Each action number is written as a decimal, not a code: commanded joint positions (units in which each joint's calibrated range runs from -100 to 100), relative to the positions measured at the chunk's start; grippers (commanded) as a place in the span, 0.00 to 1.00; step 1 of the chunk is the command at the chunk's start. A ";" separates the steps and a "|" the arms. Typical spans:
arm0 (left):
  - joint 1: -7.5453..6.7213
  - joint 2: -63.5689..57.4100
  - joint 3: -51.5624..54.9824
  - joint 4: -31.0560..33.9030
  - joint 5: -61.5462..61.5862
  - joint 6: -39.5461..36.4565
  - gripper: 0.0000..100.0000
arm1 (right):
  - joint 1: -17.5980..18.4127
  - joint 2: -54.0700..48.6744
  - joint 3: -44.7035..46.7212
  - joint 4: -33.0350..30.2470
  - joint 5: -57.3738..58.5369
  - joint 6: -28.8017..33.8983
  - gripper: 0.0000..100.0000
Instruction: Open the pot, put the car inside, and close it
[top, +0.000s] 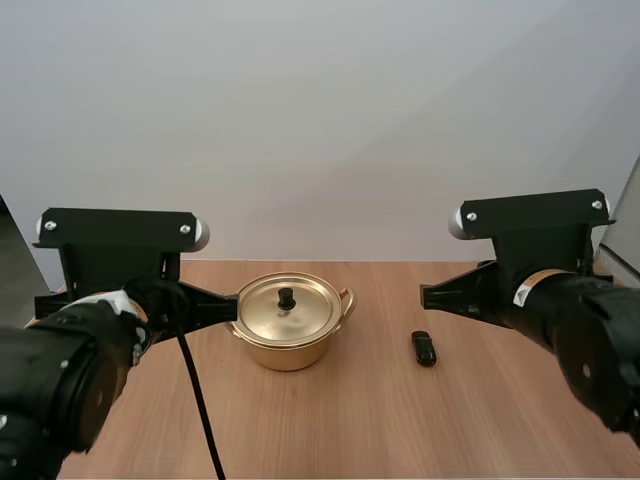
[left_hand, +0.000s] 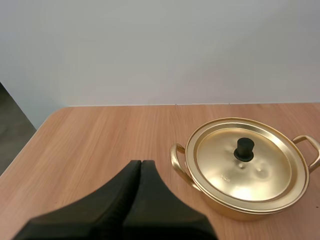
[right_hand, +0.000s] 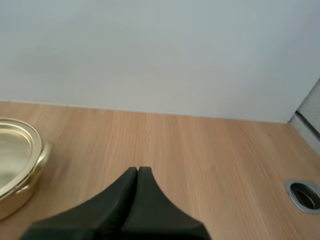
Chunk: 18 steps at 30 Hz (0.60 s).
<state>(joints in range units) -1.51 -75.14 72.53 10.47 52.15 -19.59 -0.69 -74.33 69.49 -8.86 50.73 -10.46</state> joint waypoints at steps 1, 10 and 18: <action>0.05 11.85 -0.30 -0.32 -15.04 -0.08 0.00 | 0.05 4.52 -1.21 0.81 -3.03 0.05 0.00; -0.34 15.03 -1.40 -1.28 -39.71 5.63 0.00 | 0.05 7.41 -2.76 0.50 -1.04 -8.21 0.00; -5.29 25.16 -7.22 -1.55 -30.00 16.50 0.00 | 0.05 20.42 -2.76 3.24 -4.05 -8.50 0.00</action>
<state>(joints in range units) -5.91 -52.97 66.41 9.00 16.82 -7.80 -0.69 -57.51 66.79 -5.72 46.69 -18.68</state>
